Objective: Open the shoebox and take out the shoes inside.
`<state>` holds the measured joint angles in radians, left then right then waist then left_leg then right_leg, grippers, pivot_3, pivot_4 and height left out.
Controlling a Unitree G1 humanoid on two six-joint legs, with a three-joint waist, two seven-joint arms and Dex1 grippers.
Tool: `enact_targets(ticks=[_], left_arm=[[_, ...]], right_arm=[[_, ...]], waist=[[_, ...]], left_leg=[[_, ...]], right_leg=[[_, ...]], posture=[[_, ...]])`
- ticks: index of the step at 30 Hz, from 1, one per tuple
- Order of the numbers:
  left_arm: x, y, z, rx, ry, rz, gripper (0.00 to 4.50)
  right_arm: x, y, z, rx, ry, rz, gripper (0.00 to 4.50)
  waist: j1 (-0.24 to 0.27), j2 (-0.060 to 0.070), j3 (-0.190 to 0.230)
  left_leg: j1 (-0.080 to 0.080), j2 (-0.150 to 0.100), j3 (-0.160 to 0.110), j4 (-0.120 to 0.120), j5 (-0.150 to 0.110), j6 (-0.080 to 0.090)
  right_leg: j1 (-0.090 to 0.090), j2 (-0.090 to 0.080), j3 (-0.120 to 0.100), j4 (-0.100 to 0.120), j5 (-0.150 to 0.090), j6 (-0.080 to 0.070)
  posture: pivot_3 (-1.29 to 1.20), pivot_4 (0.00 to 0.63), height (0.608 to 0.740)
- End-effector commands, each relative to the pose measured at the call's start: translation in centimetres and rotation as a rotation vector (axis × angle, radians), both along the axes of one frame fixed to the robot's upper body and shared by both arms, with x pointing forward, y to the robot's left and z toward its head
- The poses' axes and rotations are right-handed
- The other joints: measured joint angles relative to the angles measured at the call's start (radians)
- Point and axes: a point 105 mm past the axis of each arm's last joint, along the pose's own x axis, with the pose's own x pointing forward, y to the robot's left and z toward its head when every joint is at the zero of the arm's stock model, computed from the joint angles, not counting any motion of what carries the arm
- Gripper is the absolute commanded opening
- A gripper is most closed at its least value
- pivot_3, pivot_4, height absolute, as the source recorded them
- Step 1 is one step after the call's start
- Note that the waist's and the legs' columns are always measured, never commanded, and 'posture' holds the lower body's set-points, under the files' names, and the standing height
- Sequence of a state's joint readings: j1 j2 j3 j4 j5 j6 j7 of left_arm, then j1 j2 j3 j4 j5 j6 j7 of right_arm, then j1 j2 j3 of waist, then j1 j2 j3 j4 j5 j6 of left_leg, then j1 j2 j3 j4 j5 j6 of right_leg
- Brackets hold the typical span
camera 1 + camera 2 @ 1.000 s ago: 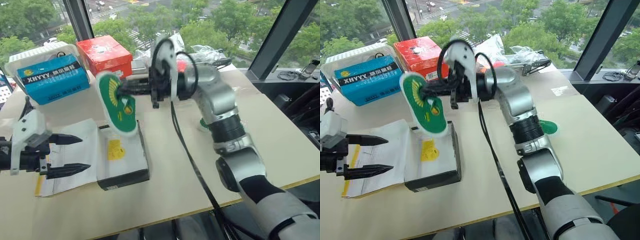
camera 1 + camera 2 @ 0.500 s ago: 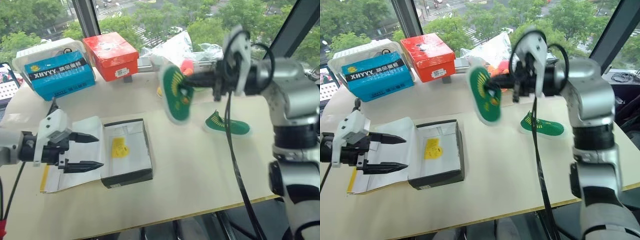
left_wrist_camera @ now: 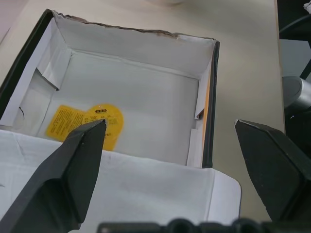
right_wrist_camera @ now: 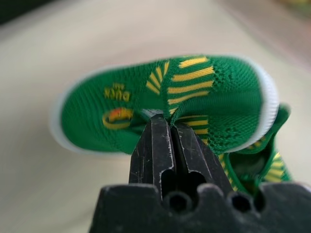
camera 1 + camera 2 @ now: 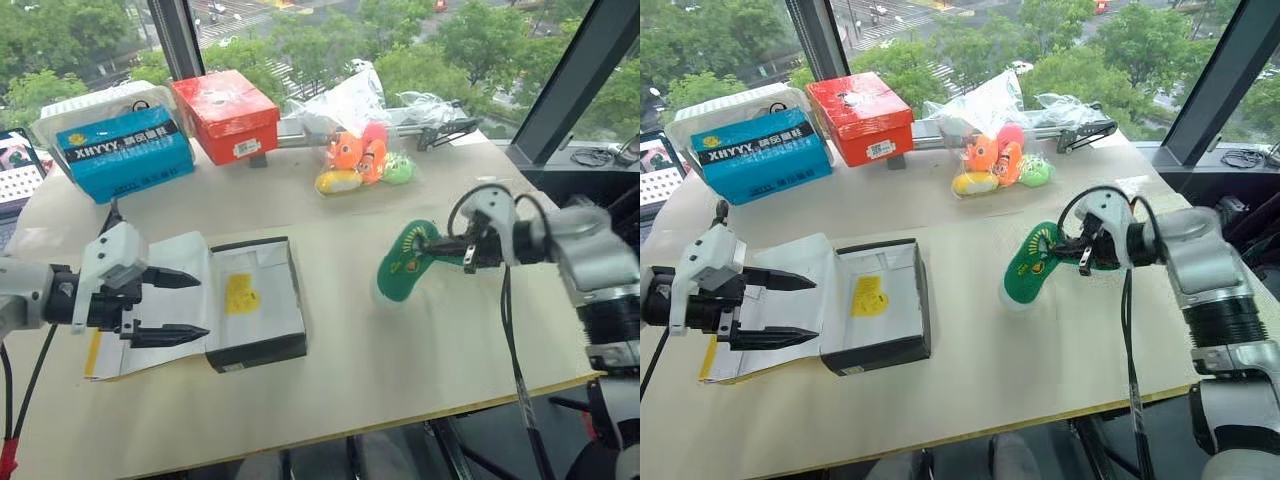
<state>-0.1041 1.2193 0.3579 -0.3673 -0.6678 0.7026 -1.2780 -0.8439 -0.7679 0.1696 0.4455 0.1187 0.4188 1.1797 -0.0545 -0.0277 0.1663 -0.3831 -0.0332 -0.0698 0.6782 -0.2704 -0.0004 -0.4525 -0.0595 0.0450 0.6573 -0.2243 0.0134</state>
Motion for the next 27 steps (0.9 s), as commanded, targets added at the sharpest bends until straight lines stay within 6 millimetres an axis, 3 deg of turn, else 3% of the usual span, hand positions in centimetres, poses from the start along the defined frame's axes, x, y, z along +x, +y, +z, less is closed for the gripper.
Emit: enact_targets(ticks=[1,6,12,19,24,27], left_arm=[[-0.5,0.2,1.3,0.026,-0.049,0.010,4.50],[-1.0,0.5,1.5,0.031,-0.049,0.036,4.50],[-1.4,0.6,1.5,0.031,-0.050,0.054,4.50],[-1.3,0.7,1.6,0.032,-0.057,0.062,4.50],[-1.2,0.5,1.6,0.030,-0.062,0.059,4.50],[-1.2,0.5,1.6,0.030,-0.062,0.058,4.50]], right_arm=[[3.0,1.0,1.0,-0.007,-0.120,-0.038,0.01],[4.0,2.9,3.0,-0.055,-0.221,0.026,0.01],[2.0,5.4,5.4,-0.144,-0.290,0.199,0.01],[0.4,6.8,4.7,-0.140,-0.259,0.269,0.01],[2.7,5.5,2.2,-0.104,-0.200,0.145,0.01],[3.5,5.0,1.9,-0.054,-0.190,0.100,0.01]], waist=[[-0.009,0.000,0.000],[-0.014,0.000,0.000],[-0.013,0.001,0.000],[-0.009,0.001,0.000],[-0.006,0.001,0.000],[-0.002,0.001,0.000]], left_leg=[[0.001,0.000,0.000,0.000,0.000,0.000],[0.001,0.000,0.000,0.000,0.000,0.000],[-0.002,0.000,0.000,0.000,0.000,0.000],[-0.004,0.000,0.000,0.000,-0.001,0.001],[-0.003,0.000,0.000,0.000,-0.001,0.001],[-0.003,0.000,0.000,0.000,-0.001,0.001]], right_leg=[[0.000,0.000,0.000,0.000,0.000,0.000],[0.001,0.000,0.000,0.000,0.001,0.000],[-0.002,0.000,0.000,0.000,0.001,0.000],[-0.003,0.000,0.000,-0.001,0.001,0.000],[-0.002,0.000,0.000,-0.001,0.001,0.000],[-0.003,-0.001,0.000,-0.001,0.001,0.000]], posture=[[0.00,0.150,0.740],[0.00,0.150,0.740],[0.00,0.150,0.740],[0.00,0.150,0.740],[0.00,0.150,0.740],[0.00,0.150,0.740]])
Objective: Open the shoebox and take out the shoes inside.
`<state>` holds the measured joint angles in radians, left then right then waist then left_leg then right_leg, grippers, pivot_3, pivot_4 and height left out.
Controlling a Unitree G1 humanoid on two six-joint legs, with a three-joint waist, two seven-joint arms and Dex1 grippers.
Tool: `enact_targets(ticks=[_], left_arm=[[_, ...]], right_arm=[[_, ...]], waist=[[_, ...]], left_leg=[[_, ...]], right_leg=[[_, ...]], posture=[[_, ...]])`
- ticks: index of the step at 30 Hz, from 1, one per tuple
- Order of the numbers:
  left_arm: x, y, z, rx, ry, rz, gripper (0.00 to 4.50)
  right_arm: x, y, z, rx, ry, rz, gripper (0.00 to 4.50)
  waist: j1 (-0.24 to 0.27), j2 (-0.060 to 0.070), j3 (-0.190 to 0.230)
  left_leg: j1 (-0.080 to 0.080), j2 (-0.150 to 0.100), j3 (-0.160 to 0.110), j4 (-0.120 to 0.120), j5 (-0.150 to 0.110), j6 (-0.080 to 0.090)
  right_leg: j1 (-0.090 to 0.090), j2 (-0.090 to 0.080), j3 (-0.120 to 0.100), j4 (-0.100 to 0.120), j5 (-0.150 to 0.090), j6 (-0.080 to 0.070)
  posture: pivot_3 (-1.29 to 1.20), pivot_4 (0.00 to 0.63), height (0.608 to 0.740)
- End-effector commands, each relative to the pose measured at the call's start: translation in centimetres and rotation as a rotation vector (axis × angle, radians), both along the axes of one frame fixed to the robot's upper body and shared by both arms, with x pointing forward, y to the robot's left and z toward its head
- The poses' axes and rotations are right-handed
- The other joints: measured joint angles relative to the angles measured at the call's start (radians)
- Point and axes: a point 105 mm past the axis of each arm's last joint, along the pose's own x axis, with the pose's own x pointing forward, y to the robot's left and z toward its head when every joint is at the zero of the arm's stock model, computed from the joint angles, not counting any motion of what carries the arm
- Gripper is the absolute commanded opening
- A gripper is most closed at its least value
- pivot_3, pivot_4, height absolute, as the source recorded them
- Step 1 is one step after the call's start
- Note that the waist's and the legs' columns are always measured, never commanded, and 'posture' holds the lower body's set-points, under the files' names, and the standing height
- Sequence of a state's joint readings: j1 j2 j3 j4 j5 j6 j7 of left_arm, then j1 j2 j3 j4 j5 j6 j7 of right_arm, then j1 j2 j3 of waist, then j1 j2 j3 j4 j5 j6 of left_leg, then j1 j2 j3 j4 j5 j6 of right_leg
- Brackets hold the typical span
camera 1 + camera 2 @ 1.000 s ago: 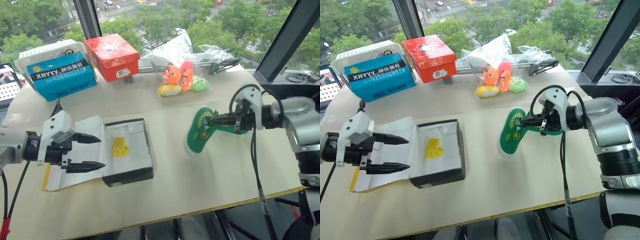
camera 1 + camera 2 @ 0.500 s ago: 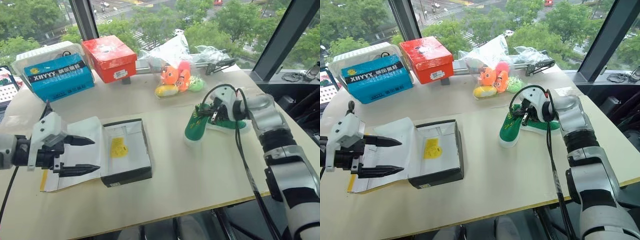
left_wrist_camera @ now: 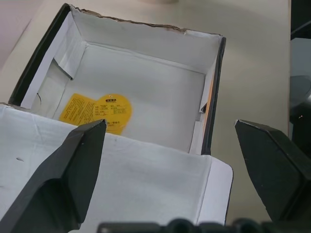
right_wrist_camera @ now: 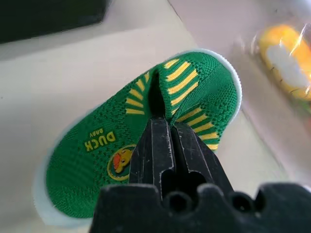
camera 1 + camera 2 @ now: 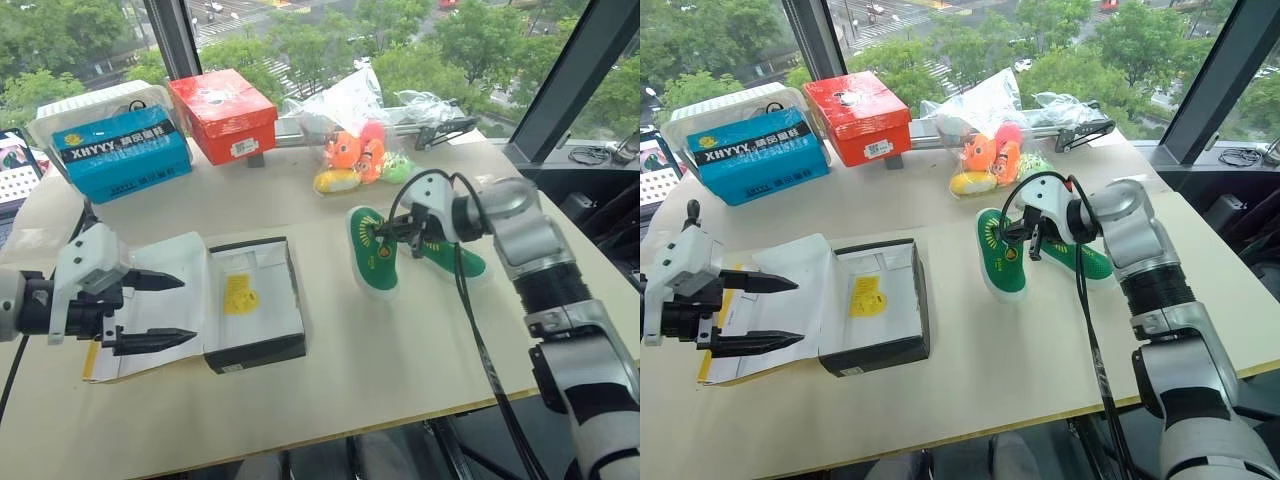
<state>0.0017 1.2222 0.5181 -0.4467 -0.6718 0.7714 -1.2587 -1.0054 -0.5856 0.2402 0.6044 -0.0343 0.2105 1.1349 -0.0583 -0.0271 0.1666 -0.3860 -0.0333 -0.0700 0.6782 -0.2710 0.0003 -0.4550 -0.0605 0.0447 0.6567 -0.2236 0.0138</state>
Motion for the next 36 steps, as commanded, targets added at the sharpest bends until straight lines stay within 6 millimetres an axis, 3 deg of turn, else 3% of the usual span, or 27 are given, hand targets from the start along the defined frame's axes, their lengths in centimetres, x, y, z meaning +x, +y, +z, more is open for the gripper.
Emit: enact_targets(ticks=[1,4,8,13,15,18,21,23,26,29,31,34,36], left_arm=[[-0.1,-0.3,0.8,0.008,-0.034,-0.013,4.50],[-0.1,-0.2,0.8,0.005,-0.034,-0.010,4.50],[0.0,0.3,0.5,-0.016,-0.028,0.020,4.50],[1.3,0.9,1.3,-0.102,-0.109,0.090,4.50],[2.3,1.4,2.4,-0.233,-0.189,0.157,4.50],[3.6,3.6,3.0,-0.405,-0.330,0.331,4.50],[4.1,7.2,5.8,-0.715,-0.527,0.596,4.50],[3.3,10.4,6.7,-0.861,-0.687,0.819,4.50],[2.2,11.6,4.6,-0.778,-0.751,1.036,4.50],[1.7,11.3,2.7,-0.693,-0.732,1.083,4.50],[0.9,11.8,2.4,-0.707,-0.748,1.112,4.50],[-1.1,14.8,1.5,-0.658,-0.791,1.250,4.50],[-3.2,17.0,-0.4,-0.549,-0.792,1.341,4.50]], right_arm=[[1.0,-0.9,0.9,0.067,-0.025,-0.050,0.32],[1.3,-0.7,1.8,0.143,-0.032,-0.056,1.20],[-1.3,1.7,5.8,0.312,-0.029,0.141,2.64],[-3.2,1.5,8.7,0.351,-0.097,0.157,4.33],[-4.1,1.3,9.4,0.383,-0.110,0.152,4.47],[-7.2,1.7,9.6,0.546,0.004,0.218,4.47],[-9.1,1.1,7.8,0.665,0.140,0.181,4.47],[-7.9,0.5,5.6,0.677,0.079,0.008,4.47],[-6.4,-0.5,2.7,0.656,-0.111,-0.265,4.47],[-6.5,-2.1,1.6,0.681,-0.251,-0.411,4.47],[-7.1,-3.5,0.2,0.654,-0.323,-0.494,4.47],[-8.5,-5.5,-3.4,0.563,-0.353,-0.609,4.47],[-9.8,-6.3,-5.6,0.518,-0.347,-0.649,4.47]], waist=[[0.003,0.000,0.000],[0.003,0.000,0.000],[0.000,0.000,0.000],[0.000,0.000,0.000],[0.008,0.000,0.000],[0.017,0.000,0.000],[0.023,-0.001,-0.001],[0.026,-0.003,-0.002],[0.018,-0.004,-0.008],[0.021,-0.004,-0.008],[0.027,-0.005,-0.008],[0.040,-0.006,-0.010],[0.041,-0.005,-0.010]], left_leg=[[0.000,0.000,0.000,0.000,0.000,0.000],[-0.001,0.000,0.000,0.000,0.000,0.000],[-0.002,0.001,0.000,0.000,-0.001,0.001],[-0.002,0.001,0.000,0.000,-0.001,0.002],[-0.002,0.001,0.000,0.000,-0.001,0.002],[-0.002,0.001,0.000,0.001,-0.001,0.002],[-0.003,0.002,-0.001,0.001,-0.002,0.002],[-0.004,0.002,-0.001,0.004,-0.002,0.002],[-0.002,0.002,0.000,0.004,-0.003,0.002],[-0.002,-0.001,0.001,0.003,-0.003,0.001],[-0.002,-0.002,0.001,0.004,-0.002,0.001],[0.003,-0.001,0.001,0.005,-0.001,0.002],[0.012,-0.001,0.001,0.003,-0.002,0.002]], right_leg=[[0.000,0.000,0.000,0.000,0.000,0.000],[0.000,0.000,0.000,-0.001,0.000,0.000],[-0.001,0.000,0.000,0.000,0.000,0.000],[-0.001,0.000,0.000,0.000,0.000,0.000],[-0.001,0.000,-0.001,0.000,0.000,0.000],[-0.001,0.000,-0.001,0.000,0.000,0.000],[-0.001,0.000,-0.001,0.001,0.000,0.001],[-0.001,-0.001,-0.001,0.001,0.001,0.002],[0.000,-0.004,0.002,0.001,0.002,0.003],[-0.002,-0.007,0.002,0.001,0.002,0.003],[-0.002,-0.005,0.002,0.002,0.002,0.003],[0.005,-0.003,0.002,0.000,0.002,0.003],[0.014,-0.001,0.002,-0.003,0.002,0.003]], posture=[[0.00,0.150,0.740],[0.00,0.150,0.740],[0.00,0.150,0.740],[0.00,0.150,0.740],[0.00,0.150,0.740],[0.00,0.150,0.740],[0.00,0.150,0.740],[0.00,0.150,0.740],[0.00,0.150,0.740],[0.00,0.150,0.740],[0.00,0.150,0.740],[0.00,0.150,0.740],[0.00,0.150,0.740]])
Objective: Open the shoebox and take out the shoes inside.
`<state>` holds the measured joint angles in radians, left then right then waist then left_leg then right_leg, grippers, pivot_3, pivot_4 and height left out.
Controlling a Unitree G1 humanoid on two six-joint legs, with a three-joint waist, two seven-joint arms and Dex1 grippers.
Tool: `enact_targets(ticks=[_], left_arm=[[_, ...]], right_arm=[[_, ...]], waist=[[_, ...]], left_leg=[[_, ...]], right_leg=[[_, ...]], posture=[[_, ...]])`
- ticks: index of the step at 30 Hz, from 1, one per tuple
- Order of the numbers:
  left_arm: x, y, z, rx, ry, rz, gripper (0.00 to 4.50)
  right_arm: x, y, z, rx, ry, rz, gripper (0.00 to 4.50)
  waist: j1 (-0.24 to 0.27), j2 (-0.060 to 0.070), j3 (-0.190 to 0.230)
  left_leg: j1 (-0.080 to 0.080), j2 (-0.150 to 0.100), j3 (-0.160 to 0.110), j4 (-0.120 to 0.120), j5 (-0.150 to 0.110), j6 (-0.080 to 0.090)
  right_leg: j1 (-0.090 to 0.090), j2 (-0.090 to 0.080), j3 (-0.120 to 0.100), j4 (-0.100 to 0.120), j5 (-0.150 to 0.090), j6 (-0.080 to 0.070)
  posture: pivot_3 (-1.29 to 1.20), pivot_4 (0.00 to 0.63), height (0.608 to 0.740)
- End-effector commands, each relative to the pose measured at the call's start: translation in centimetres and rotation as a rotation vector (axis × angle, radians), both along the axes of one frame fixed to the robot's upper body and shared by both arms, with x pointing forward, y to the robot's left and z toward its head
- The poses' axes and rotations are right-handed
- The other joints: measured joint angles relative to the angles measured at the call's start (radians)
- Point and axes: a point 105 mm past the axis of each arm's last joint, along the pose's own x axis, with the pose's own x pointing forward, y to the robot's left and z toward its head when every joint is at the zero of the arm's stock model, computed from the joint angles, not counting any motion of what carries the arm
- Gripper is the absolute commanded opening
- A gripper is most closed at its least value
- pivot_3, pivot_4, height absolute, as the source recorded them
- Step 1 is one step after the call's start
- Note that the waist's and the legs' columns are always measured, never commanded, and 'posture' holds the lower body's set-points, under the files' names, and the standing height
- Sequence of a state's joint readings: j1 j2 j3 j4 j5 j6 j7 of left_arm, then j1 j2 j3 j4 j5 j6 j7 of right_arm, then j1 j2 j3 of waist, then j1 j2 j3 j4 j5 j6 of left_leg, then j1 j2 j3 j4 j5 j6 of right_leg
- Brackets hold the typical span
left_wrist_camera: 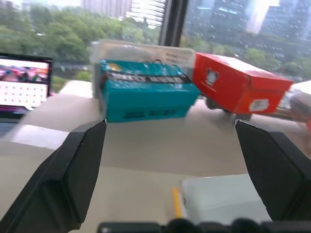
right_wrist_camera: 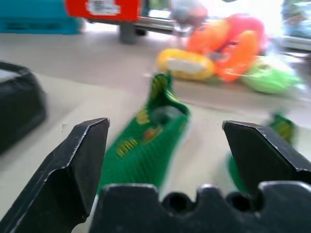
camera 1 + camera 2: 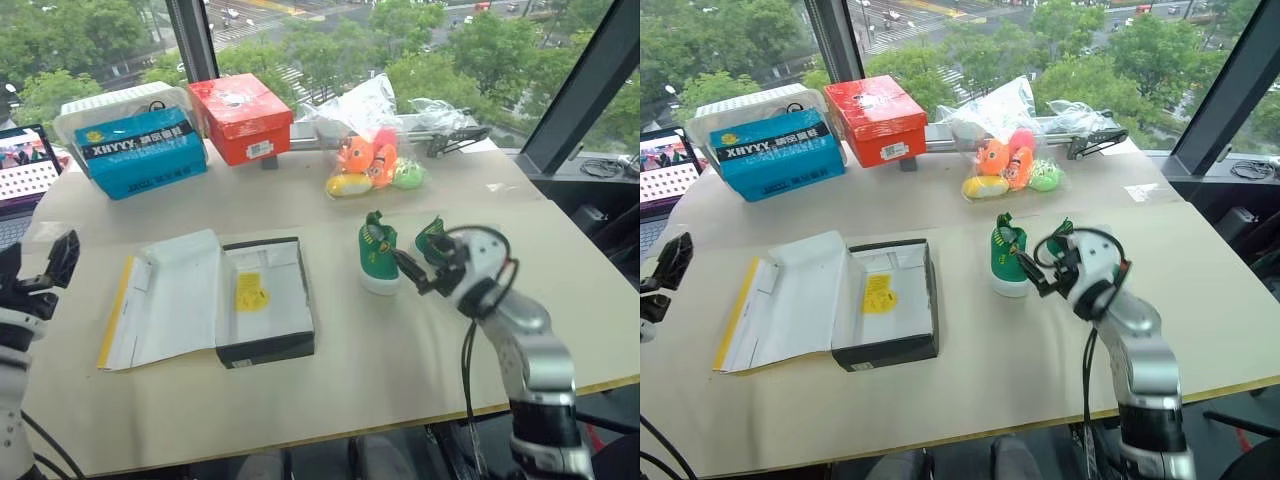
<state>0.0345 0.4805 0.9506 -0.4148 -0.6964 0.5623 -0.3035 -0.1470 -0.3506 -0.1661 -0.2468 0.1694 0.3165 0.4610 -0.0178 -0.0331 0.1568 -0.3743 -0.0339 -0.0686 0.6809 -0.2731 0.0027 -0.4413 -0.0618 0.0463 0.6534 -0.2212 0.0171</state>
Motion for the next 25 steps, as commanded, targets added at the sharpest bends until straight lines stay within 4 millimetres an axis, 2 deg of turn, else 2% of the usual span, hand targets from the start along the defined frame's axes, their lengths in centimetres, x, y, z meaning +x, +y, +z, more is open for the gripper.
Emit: enact_targets(ticks=[1,3,5,7,9,14,18,21,25], left_arm=[[-4.1,3.8,-1.2,0.105,0.045,0.177,4.50],[-5.3,2.5,-4.2,0.159,0.160,0.123,4.50],[-6.1,0.9,-6.5,0.180,0.230,0.072,4.50],[-7.3,-0.1,-8.6,0.187,0.283,0.056,4.50],[-8.6,-0.7,-10.6,0.185,0.333,0.047,4.50],[-10.6,-2.1,-14.2,0.156,0.404,0.047,4.50],[-9.8,-4.9,-15.9,0.160,0.405,0.008,4.50],[-8.4,-7.2,-17.4,0.148,0.388,-0.026,4.50],[-7.4,-8.6,-18.2,0.151,0.386,-0.059,4.50]], right_arm=[[-2.0,-1.8,-1.5,-0.072,-0.043,-0.094,4.47],[-3.2,-2.7,-3.0,-0.078,-0.018,-0.155,4.47],[-4.0,-3.2,-4.2,-0.068,0.009,-0.194,4.47],[-4.7,-3.6,-5.2,-0.046,0.042,-0.232,4.47],[-4.9,-3.6,-6.0,-0.019,0.068,-0.258,4.47],[-4.6,-3.0,-7.0,0.031,0.084,-0.292,4.47],[-4.7,-2.8,-7.7,0.042,0.090,-0.310,4.47],[-5.1,-2.5,-8.6,0.043,0.112,-0.303,4.47],[-5.8,-2.1,-9.1,0.052,0.119,-0.289,4.47]], waist=[[-0.004,0.002,0.000],[-0.015,0.002,0.001],[-0.020,0.002,0.001],[-0.021,0.001,0.000],[-0.017,-0.001,0.000],[-0.020,-0.001,0.000],[-0.020,-0.002,0.000],[-0.019,-0.004,-0.002],[-0.016,-0.001,-0.004]], left_leg=[[0.006,0.001,0.000,-0.002,-0.001,0.001],[0.012,0.002,0.004,-0.005,-0.001,0.002],[0.021,0.005,0.007,-0.006,-0.003,0.004],[0.023,0.006,0.009,-0.004,-0.004,0.005],[0.024,0.009,0.009,-0.002,-0.004,0.005],[0.025,0.011,0.010,-0.003,-0.004,0.005],[0.025,0.011,0.010,-0.003,-0.005,0.006],[0.024,0.012,0.010,-0.003,-0.005,0.006],[0.024,0.011,0.011,-0.004,-0.006,0.008]], right_leg=[[0.007,0.000,0.000,-0.004,0.000,0.000],[0.012,0.001,0.001,-0.006,0.000,0.000],[0.023,0.002,0.002,-0.010,-0.002,0.000],[0.028,0.002,0.002,-0.013,-0.004,0.004],[0.031,0.003,0.000,-0.014,-0.008,0.010],[0.038,0.003,0.001,-0.016,-0.014,0.003],[0.038,0.004,0.000,-0.019,-0.013,0.004],[0.039,0.004,0.000,-0.022,-0.010,0.010],[0.040,0.003,0.000,-0.024,-0.010,0.010]], posture=[[0.00,0.150,0.740],[0.00,0.150,0.740],[0.00,0.150,0.740],[0.00,0.150,0.740],[0.00,0.150,0.740],[0.00,0.150,0.740],[0.00,0.150,0.740],[0.00,0.150,0.740],[0.00,0.150,0.740]])
